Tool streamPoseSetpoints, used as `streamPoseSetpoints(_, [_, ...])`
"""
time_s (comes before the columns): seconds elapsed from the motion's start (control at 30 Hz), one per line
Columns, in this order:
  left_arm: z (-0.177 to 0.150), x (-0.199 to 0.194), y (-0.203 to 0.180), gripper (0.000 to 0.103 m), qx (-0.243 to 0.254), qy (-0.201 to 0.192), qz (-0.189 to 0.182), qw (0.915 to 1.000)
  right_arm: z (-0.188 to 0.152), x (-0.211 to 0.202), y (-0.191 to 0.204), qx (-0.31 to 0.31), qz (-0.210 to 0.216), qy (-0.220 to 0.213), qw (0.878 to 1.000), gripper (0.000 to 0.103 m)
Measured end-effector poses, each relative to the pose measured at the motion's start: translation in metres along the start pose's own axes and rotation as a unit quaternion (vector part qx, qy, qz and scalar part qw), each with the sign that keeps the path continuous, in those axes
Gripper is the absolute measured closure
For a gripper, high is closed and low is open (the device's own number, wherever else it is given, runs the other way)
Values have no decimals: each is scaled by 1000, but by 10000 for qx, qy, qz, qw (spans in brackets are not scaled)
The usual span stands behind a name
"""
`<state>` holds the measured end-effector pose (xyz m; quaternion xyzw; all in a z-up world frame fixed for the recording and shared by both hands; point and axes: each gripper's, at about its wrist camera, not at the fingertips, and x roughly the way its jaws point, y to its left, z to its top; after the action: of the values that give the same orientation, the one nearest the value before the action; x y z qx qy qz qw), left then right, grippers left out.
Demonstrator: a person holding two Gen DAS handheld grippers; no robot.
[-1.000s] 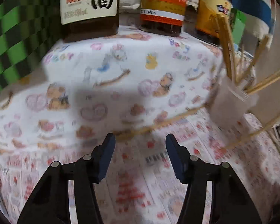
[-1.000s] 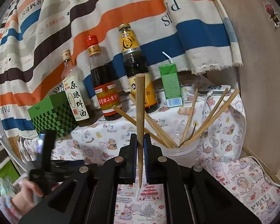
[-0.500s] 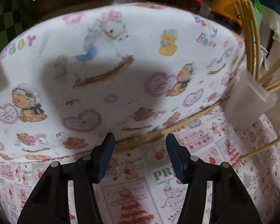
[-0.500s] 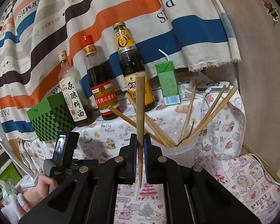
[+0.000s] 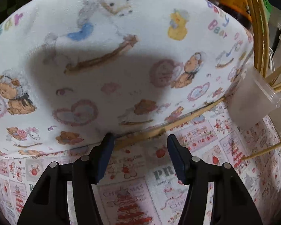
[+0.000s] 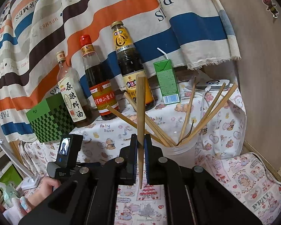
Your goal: Organize utensils
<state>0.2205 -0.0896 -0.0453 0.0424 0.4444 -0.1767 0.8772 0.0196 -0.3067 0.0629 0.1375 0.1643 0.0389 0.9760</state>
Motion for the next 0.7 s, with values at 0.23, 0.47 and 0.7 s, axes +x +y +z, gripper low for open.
streamPoseSetpoints(0.23, [-5,-19,10,47,-178,-192,-163,9995,3,-4,-2,42,28,-71,10000,95])
streamPoseSetpoints(0.47, [7,-14,27,47,-692,-163,-65,9974,3,-6,-4,109,19,-86,9999,95])
streamPoseSetpoints(0.7, [-11,-10,29,46,-747,-207,-167,9969,4,-8,-2,108,80,-124,9998,95])
